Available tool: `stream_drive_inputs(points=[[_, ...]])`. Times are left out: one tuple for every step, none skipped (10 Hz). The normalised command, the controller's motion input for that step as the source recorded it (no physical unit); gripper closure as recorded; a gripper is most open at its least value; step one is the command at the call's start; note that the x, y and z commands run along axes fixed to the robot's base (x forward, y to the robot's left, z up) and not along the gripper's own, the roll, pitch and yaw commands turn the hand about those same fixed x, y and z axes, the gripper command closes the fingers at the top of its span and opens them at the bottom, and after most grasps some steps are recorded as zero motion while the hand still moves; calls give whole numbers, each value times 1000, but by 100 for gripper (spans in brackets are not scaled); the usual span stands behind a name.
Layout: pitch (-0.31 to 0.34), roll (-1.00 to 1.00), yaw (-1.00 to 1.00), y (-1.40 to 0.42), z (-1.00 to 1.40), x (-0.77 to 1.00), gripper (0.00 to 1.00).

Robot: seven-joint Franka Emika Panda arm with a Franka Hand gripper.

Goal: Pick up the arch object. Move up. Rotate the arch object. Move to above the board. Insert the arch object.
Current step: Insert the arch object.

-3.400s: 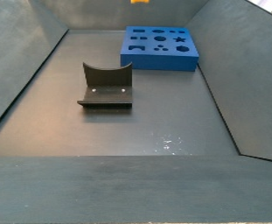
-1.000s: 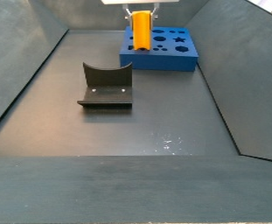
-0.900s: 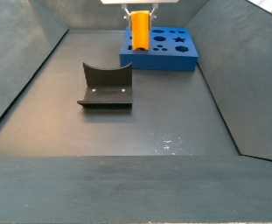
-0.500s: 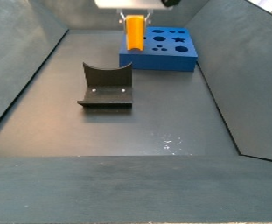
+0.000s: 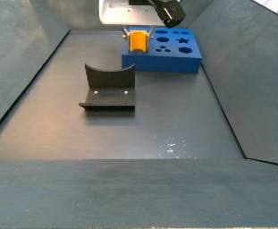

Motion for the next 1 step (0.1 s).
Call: stream_drive_inputs(points=[[0, 0, 0, 0, 0, 0, 100]])
